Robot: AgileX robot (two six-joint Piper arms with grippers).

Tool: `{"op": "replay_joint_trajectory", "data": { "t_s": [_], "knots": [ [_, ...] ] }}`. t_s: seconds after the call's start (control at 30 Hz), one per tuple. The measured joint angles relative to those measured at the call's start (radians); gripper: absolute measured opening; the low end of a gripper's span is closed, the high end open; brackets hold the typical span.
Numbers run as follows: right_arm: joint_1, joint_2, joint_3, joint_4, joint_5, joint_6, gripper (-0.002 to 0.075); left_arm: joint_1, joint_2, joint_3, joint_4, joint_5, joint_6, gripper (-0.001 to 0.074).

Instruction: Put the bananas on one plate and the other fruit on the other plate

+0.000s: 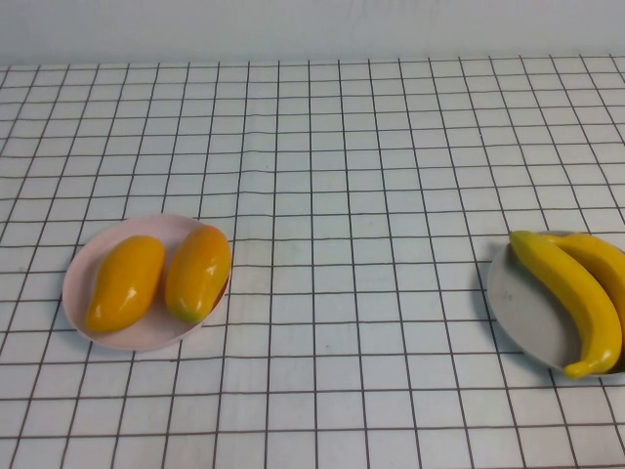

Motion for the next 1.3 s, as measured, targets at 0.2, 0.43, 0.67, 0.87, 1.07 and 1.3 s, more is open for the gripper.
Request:
{"op": "replay_joint_trajectory", "data": {
  "t_s": [0.2,0.43,0.67,0.87,1.07,1.3],
  "knots": [
    [0.0,0.0,0.0,0.0,0.031,0.002,-0.0015,0.0,0.0,0.0,0.0,0.0,0.0,-0.0001],
    [0.0,0.0,0.0,0.0,0.033,0.002,-0.0015,0.0,0.0,0.0,0.0,0.0,0.0,-0.0001],
    [0.0,0.0,0.0,0.0,0.035,0.002,-0.0015,0.0,0.0,0.0,0.0,0.0,0.0,-0.0001],
    [0.004,0.0,0.0,0.0,0.035,0.002,-0.0015,0.0,0.0,0.0,0.0,0.0,0.0,-0.0001],
    [0.007,0.0,0.0,0.0,0.037,0.002,-0.0015,0.0,0.0,0.0,0.0,0.0,0.0,-0.0001],
    [0.007,0.0,0.0,0.0,0.037,0.002,-0.0015,0.0,0.0,0.0,0.0,0.0,0.0,-0.0001]
  ]
}}
